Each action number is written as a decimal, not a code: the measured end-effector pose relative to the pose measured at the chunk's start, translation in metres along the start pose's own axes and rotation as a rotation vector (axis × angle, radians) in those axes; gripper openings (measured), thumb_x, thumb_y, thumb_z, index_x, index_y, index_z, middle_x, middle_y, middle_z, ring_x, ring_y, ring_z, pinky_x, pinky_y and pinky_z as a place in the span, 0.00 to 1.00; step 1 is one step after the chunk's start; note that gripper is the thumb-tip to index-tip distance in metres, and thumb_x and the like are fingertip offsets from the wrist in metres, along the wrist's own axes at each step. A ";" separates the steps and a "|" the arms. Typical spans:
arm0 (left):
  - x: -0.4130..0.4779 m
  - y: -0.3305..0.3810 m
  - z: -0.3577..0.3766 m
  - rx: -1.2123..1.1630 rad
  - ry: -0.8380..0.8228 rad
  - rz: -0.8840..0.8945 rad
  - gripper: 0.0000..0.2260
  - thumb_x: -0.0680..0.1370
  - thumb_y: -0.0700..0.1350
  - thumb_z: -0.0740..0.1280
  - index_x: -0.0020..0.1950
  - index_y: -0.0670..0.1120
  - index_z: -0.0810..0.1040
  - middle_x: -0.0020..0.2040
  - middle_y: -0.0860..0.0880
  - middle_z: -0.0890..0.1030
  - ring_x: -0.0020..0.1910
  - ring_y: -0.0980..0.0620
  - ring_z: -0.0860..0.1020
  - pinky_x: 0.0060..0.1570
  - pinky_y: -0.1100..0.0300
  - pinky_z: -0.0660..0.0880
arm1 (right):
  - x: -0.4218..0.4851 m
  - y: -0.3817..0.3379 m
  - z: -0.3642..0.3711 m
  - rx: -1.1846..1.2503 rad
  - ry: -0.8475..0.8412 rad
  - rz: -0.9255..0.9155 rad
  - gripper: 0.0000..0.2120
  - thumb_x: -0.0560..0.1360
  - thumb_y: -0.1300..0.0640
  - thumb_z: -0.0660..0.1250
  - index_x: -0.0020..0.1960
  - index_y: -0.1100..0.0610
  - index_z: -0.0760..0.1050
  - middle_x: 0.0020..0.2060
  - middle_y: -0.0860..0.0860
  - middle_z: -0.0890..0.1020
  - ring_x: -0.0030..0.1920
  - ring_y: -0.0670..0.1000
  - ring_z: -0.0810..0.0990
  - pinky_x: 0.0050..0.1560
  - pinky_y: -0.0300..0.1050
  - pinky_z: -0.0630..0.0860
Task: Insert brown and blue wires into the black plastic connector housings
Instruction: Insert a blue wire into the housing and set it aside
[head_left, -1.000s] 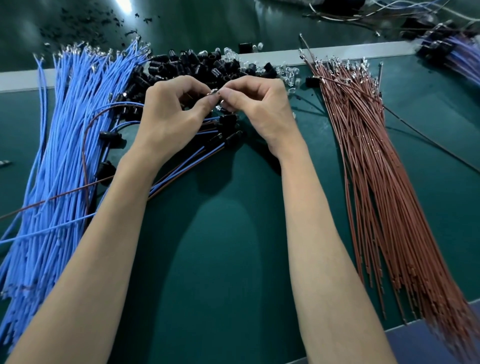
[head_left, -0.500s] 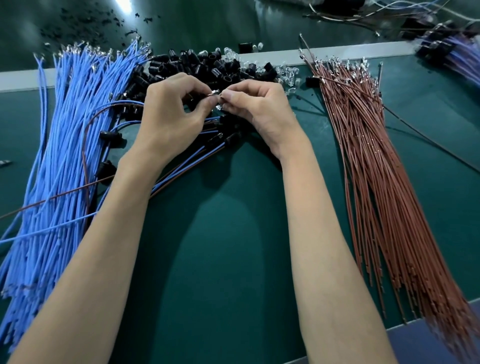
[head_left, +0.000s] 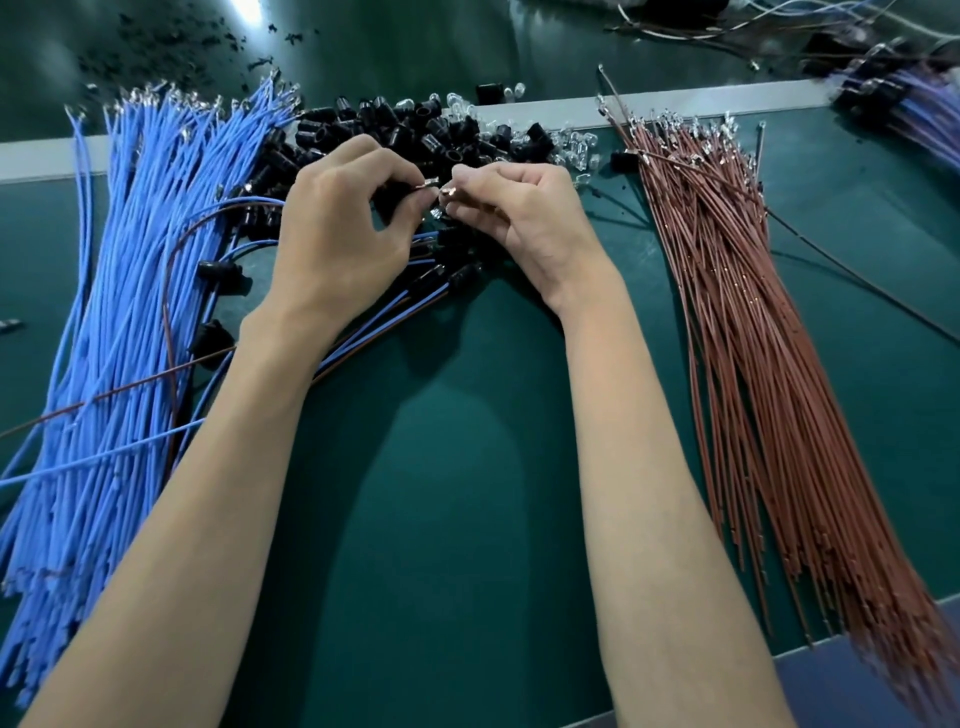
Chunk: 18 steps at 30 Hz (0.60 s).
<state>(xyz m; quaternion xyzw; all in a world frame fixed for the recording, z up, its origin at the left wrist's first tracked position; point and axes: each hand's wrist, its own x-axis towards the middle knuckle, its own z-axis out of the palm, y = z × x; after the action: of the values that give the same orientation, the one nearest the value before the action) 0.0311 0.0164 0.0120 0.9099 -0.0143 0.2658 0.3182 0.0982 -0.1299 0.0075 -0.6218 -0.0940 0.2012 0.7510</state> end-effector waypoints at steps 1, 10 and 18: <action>0.000 0.000 0.000 0.016 0.001 0.010 0.09 0.76 0.45 0.68 0.49 0.40 0.81 0.45 0.44 0.80 0.41 0.48 0.76 0.43 0.57 0.72 | 0.000 0.000 0.000 0.001 -0.006 0.006 0.09 0.74 0.67 0.68 0.36 0.62 0.81 0.33 0.53 0.82 0.36 0.46 0.81 0.45 0.37 0.78; -0.006 0.006 0.003 0.097 0.081 0.077 0.09 0.77 0.45 0.67 0.49 0.40 0.82 0.45 0.43 0.80 0.41 0.45 0.77 0.42 0.53 0.74 | -0.001 0.001 -0.002 -0.057 -0.009 0.032 0.08 0.75 0.65 0.69 0.37 0.62 0.80 0.32 0.52 0.83 0.37 0.46 0.81 0.44 0.36 0.77; -0.005 0.006 0.004 0.095 0.081 0.098 0.09 0.77 0.46 0.67 0.49 0.41 0.83 0.45 0.44 0.80 0.41 0.46 0.78 0.41 0.51 0.75 | -0.002 0.000 -0.002 -0.018 -0.011 0.031 0.08 0.75 0.67 0.67 0.38 0.63 0.79 0.31 0.52 0.83 0.35 0.45 0.81 0.42 0.34 0.78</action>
<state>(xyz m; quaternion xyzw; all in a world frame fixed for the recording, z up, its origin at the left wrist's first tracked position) 0.0277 0.0086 0.0109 0.9107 -0.0330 0.3180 0.2615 0.0975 -0.1324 0.0077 -0.6289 -0.0904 0.2152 0.7416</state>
